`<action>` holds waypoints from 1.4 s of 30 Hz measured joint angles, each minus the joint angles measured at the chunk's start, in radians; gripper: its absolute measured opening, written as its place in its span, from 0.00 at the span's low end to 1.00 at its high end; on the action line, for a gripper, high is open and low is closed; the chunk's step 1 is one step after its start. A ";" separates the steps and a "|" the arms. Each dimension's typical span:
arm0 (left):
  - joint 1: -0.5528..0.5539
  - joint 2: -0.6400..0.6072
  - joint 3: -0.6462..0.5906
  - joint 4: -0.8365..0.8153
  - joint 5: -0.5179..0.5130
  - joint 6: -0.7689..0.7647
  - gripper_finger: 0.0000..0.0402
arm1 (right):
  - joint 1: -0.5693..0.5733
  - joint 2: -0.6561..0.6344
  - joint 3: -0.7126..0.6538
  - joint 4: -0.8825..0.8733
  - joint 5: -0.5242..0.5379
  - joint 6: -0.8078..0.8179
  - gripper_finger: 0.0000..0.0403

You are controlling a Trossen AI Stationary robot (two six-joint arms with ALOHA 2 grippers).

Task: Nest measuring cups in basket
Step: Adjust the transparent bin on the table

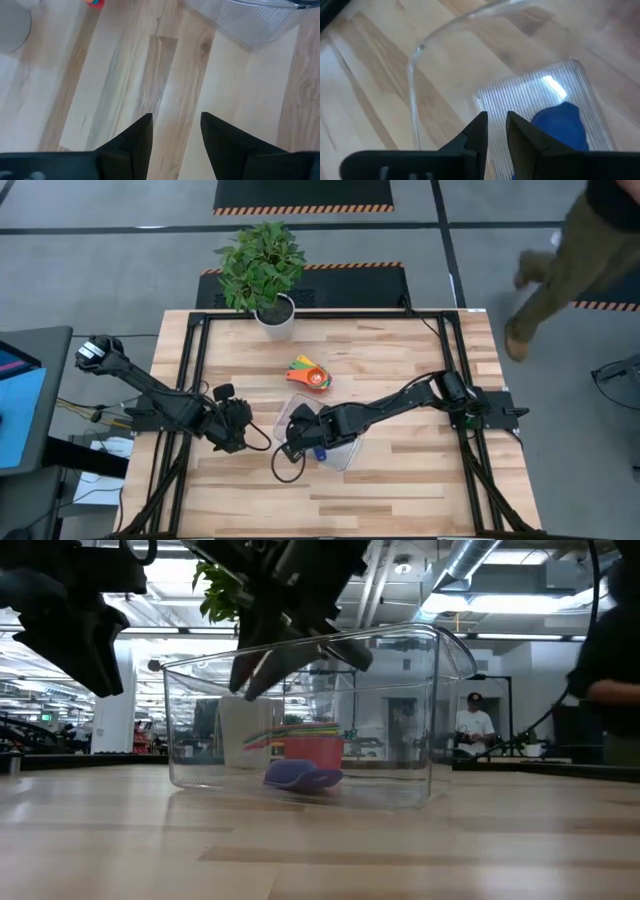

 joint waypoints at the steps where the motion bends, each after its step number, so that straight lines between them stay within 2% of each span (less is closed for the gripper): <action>1: 0.000 0.000 0.000 0.000 0.000 0.002 0.39 | 0.004 0.000 -0.004 0.002 0.000 0.000 0.23; 5: 0.000 0.000 0.000 0.000 0.000 0.004 0.39 | 0.025 0.000 -0.024 0.068 -0.001 -0.006 0.23; 9: 0.000 0.000 0.000 -0.002 -0.001 0.005 0.39 | 0.049 0.000 -0.041 0.105 -0.057 -0.023 0.22; 22: 0.000 0.000 0.000 -0.002 0.001 0.008 0.39 | 0.144 0.000 -0.056 0.080 -0.135 -0.026 0.19; 27: 0.000 0.000 0.001 0.000 0.008 0.004 0.39 | 0.187 0.000 -0.056 -0.008 -0.173 -0.025 0.19; 35: 0.000 0.000 0.001 0.002 0.027 0.002 0.39 | 0.208 0.000 -0.056 -0.294 -0.188 -0.024 0.19; 42: 0.000 0.000 0.001 0.049 0.028 -0.026 0.39 | 0.172 0.000 -0.056 -0.351 -0.185 -0.077 0.19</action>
